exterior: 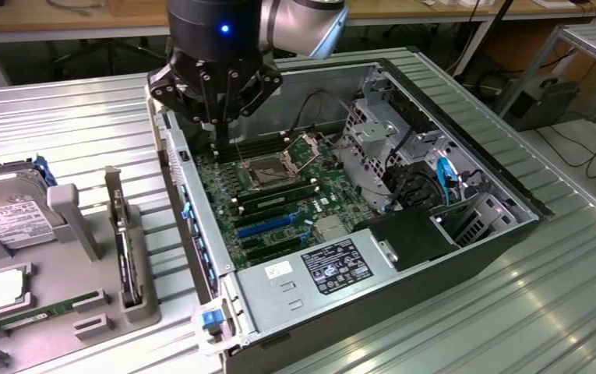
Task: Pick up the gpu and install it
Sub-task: 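Reach for the gpu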
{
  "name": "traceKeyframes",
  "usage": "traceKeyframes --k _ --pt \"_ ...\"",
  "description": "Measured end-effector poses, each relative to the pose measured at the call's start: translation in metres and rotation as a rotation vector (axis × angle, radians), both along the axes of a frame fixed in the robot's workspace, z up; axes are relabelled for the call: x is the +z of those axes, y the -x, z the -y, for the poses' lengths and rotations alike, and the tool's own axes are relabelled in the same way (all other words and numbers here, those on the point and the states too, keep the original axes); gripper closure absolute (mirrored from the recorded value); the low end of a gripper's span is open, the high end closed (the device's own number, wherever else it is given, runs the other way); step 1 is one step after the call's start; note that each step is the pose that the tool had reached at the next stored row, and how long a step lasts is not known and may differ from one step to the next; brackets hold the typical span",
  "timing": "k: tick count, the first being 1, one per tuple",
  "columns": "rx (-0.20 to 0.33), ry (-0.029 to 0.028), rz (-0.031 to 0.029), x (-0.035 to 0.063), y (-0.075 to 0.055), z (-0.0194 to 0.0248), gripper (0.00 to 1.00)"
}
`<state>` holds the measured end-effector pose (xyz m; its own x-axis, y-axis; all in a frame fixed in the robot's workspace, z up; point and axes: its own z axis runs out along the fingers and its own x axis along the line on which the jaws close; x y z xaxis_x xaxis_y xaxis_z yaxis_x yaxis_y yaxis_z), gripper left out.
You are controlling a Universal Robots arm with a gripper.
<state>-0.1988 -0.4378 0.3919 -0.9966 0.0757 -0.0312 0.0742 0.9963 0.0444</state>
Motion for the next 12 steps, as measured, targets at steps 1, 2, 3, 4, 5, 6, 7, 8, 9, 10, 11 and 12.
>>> traceKeyframes --k 1,2,3,4,5,6,7,8,9,10,11,12 --pt "0.0 -0.0002 0.0002 -0.0005 0.005 0.0013 0.89" --pt "0.0 0.0 0.0001 -0.0007 0.009 0.0023 0.89" --pt "0.0 0.0001 0.0001 -0.0012 0.013 0.0033 0.89" --pt "0.0 -0.0001 0.0002 -0.002 0.017 0.0042 0.89" --pt "0.0 -0.0001 0.0002 -0.0031 0.022 0.0053 0.89" --pt "0.0 -0.0001 0.0003 -0.0038 0.026 0.006 0.89" --pt "0.0 0.0 0.0002 -0.0046 0.03 0.0067 0.89" --pt "0.0 -0.0001 0.0002 -0.0054 0.033 0.0074 0.89" --pt "0.0 0.0 0.0003 -0.0063 0.038 0.0081 0.89" --pt "0.0 -0.0001 0.0003 -0.0073 0.042 0.0087 0.89" --pt "0.0 0.0 0.0002 -0.0089 0.048 0.0095 0.89" --pt "0.0 0.0 0.0003 -0.0109 0.056 0.0103 0.89"
